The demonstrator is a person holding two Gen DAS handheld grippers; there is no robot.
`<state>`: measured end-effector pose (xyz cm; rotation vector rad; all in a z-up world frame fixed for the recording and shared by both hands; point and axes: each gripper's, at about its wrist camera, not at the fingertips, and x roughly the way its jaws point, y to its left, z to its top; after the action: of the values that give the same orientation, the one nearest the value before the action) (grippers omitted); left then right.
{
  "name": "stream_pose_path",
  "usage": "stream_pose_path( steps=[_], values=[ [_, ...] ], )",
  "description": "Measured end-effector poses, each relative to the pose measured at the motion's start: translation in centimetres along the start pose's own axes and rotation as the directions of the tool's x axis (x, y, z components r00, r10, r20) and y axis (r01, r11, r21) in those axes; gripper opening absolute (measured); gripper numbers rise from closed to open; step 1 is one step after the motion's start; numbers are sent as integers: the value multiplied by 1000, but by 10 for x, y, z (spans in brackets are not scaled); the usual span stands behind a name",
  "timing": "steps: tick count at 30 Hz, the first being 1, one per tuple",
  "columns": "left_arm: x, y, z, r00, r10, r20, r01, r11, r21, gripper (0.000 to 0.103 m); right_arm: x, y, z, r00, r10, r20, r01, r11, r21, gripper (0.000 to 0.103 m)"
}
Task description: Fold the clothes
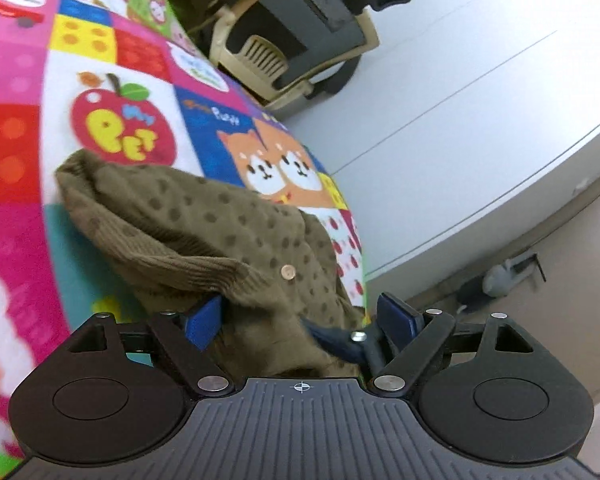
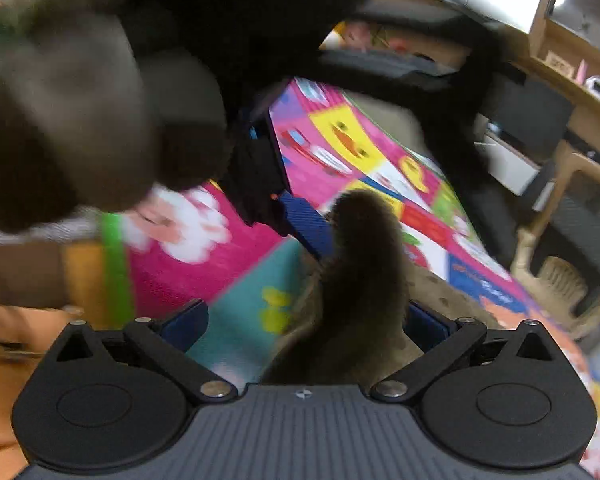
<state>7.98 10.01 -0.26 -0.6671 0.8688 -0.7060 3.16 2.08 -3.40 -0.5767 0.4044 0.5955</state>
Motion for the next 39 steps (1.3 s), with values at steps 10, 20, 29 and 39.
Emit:
stream_pose_path(
  steps=[10,20,29,39],
  values=[
    [-46,-41,29,966,23,258,-46,996,82,93,-52,-123,-27,979,-180,94,130,910,393,22],
    [17,-67,39,979,100,180,-128,980,155,95,-106,-221,-157,915,-314,-254,402,655,640,25],
    [73,-46,32,989,137,59,-145,977,155,96,-120,-169,-110,986,-152,64,100,863,495,86],
    [47,-35,31,990,101,96,-111,987,112,96,-34,-54,0,996,63,70,-77,975,210,102]
  ],
)
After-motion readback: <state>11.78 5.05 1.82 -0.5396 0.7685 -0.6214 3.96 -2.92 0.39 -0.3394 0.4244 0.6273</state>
